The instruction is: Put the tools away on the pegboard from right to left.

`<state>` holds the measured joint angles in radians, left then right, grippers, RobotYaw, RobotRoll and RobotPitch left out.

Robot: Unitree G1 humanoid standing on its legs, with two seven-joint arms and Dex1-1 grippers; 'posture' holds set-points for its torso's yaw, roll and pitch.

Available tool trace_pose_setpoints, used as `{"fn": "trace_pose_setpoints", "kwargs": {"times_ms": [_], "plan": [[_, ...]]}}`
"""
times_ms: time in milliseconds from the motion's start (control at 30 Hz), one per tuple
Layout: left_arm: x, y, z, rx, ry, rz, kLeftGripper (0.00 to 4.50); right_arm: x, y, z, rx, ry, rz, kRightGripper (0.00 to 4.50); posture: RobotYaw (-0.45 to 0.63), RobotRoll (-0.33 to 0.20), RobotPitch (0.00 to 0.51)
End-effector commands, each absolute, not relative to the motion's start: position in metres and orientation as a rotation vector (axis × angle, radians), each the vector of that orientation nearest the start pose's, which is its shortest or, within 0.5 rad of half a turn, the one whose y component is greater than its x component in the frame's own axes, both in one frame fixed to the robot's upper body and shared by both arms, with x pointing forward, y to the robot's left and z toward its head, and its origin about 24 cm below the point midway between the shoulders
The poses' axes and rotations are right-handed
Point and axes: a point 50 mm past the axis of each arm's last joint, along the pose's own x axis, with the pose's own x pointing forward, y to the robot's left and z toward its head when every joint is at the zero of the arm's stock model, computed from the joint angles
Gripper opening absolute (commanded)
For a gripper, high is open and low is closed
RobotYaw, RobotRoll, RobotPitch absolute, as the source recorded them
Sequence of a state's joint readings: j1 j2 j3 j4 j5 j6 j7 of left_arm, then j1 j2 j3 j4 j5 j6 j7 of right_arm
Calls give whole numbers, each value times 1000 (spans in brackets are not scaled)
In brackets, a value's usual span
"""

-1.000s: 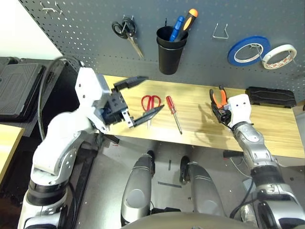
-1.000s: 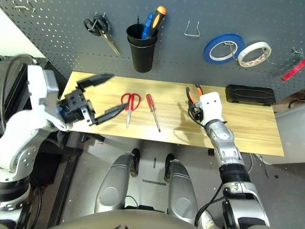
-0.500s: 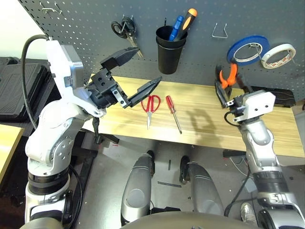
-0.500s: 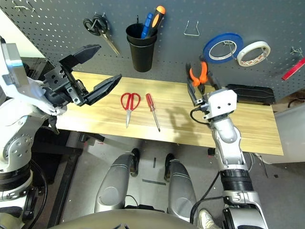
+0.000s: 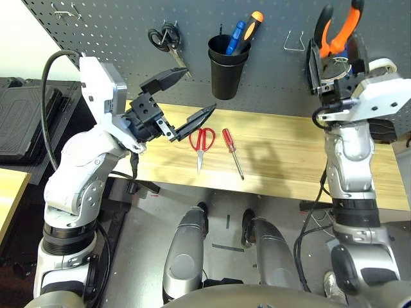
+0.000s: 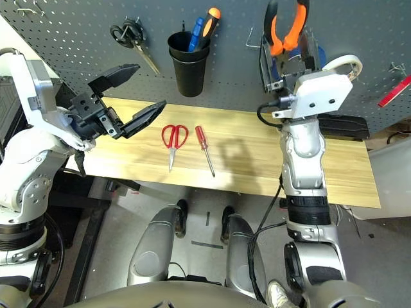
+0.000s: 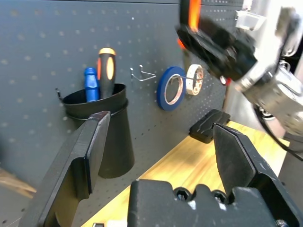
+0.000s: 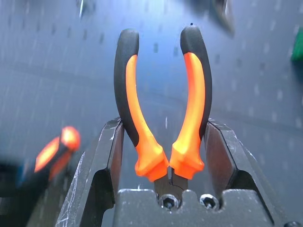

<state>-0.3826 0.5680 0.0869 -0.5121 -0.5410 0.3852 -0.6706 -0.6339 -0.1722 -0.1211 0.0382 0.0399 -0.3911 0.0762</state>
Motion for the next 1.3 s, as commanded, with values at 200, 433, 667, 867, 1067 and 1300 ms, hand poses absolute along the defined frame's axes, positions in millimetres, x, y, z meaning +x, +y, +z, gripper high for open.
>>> {"fn": "trace_pose_setpoints", "kwargs": {"times_ms": [200, 433, 667, 867, 1067, 1300], "plan": [[247, 153, 227, 292, -406, -927, 4500, 333, -141, 259, -57, -995, 73, 2757, 251, 0, 231], [246, 155, 225, 306, -395, -899, 4500, 356, -143, 264, -4, -965, 25, 2757, 272, 0, 235], [243, 155, 223, 308, -387, -887, 4500, 370, -134, 264, 50, -925, 13, 2757, 302, 0, 246], [242, 156, 221, 310, -374, -876, 4500, 380, -127, 242, 53, -819, 14, 2757, 314, 0, 252], [241, 156, 218, 310, -354, -874, 4500, 375, -127, 233, 36, -856, 1, 4075, 313, 0, 257], [242, 156, 216, 308, -338, -873, 4500, 350, -145, 237, -75, -1097, 5, 4460, 304, 0, 263]]}}
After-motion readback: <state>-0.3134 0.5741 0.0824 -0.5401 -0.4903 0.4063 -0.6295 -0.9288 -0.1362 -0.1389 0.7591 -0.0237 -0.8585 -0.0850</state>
